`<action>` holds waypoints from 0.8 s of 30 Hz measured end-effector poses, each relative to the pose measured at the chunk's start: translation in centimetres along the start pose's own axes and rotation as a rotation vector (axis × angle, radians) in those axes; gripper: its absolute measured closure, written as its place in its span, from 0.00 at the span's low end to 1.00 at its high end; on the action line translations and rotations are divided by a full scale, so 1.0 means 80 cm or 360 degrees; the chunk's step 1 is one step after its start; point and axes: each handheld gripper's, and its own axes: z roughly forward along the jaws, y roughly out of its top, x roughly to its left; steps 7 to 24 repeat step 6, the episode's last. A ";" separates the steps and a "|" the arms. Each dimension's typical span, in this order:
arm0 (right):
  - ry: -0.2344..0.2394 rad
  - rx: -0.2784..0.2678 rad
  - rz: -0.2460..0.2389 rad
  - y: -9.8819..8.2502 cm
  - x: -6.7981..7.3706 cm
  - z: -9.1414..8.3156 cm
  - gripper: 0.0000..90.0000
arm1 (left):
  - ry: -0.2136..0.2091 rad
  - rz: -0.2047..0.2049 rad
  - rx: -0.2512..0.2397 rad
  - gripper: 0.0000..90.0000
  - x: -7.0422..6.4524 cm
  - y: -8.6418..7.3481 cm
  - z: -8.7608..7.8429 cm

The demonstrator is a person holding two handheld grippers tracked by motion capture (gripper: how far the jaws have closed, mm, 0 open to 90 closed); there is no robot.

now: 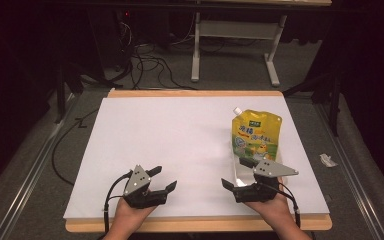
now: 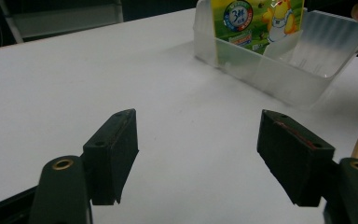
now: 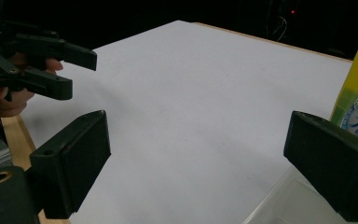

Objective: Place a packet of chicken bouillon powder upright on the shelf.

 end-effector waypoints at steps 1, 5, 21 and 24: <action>0.0002 -0.0003 -0.0014 0.000 -0.001 0.000 0.08 | 0.0002 -0.0003 0.0001 0.33 0.000 0.000 0.000; -0.0010 0.0006 -0.0005 0.000 -0.003 -0.001 0.09 | 0.0004 -0.0009 0.0001 0.33 -0.001 0.000 -0.001; -0.0008 0.0007 -0.0001 0.000 -0.003 0.000 0.09 | 0.0003 -0.0011 0.0001 0.33 0.000 0.000 -0.001; -0.0008 0.0007 -0.0001 0.000 -0.003 0.000 0.09 | 0.0003 -0.0011 0.0001 0.33 0.000 0.000 -0.001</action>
